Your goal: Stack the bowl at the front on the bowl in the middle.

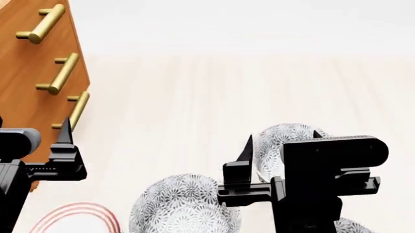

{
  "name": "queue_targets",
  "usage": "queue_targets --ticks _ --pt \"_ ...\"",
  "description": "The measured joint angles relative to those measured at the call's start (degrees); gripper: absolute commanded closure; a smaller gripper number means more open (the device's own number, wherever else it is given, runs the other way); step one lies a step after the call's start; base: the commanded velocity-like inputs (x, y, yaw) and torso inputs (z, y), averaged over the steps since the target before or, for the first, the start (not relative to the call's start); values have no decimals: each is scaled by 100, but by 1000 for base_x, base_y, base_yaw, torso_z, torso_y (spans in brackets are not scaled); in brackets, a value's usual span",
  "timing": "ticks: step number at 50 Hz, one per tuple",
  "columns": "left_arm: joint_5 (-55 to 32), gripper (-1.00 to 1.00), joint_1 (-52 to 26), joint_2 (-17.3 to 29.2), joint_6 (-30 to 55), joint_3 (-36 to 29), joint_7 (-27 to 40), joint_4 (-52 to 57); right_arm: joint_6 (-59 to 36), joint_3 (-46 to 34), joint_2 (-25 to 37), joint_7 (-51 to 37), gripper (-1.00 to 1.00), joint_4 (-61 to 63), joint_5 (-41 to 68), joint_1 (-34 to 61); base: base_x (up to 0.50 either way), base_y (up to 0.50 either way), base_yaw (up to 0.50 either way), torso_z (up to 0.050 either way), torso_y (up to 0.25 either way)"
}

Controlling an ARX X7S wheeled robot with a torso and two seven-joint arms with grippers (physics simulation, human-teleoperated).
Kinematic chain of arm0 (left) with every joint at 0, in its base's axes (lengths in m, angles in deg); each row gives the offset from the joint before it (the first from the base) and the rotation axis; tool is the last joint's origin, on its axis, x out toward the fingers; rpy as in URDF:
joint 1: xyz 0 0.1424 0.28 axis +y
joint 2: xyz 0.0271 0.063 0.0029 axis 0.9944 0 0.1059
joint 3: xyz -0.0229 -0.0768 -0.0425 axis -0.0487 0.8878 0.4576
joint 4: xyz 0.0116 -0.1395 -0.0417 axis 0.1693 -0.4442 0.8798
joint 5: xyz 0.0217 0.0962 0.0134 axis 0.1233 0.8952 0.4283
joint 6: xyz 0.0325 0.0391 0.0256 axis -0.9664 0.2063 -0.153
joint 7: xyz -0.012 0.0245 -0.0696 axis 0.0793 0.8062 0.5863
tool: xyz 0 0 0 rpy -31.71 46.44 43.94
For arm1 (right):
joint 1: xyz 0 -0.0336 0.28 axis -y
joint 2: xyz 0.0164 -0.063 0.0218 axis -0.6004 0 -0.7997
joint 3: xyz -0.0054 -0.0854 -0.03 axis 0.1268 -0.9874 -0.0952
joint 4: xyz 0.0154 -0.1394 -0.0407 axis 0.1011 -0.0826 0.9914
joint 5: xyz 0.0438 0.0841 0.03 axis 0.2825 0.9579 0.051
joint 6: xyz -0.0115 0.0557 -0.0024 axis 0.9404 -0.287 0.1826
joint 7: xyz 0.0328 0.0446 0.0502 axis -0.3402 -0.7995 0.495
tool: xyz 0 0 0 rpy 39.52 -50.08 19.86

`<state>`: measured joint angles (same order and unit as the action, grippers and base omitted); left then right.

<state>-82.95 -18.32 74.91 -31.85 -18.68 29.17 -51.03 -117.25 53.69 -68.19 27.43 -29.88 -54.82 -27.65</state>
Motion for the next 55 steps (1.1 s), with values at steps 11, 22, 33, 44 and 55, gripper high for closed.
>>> queue_targets --ticks 11,22,33,44,55 --pt "-28 -100 -9 11 -21 -17 28 -17 -104 31 -30 -112 -100 -46 8 57 222 0 0 0 0" --pt "-66 -100 12 22 -33 -22 57 -17 -607 365 -155 -272 -100 -37 156 281 0 0 0 0 0" --pt "-90 -100 2 45 -54 -39 79 -47 -2051 1387 302 -1617 -100 -1431 2411 1797 0 0 0 0 0" --pt "-95 -100 -13 74 -114 -91 81 -121 -2417 1245 1001 -2718 -100 -3953 4296 3240 0 0 0 0 0" --pt "-116 -100 -21 96 -140 -129 98 -160 -2187 895 1416 -2639 -100 -5522 4599 3967 0 0 0 0 0"
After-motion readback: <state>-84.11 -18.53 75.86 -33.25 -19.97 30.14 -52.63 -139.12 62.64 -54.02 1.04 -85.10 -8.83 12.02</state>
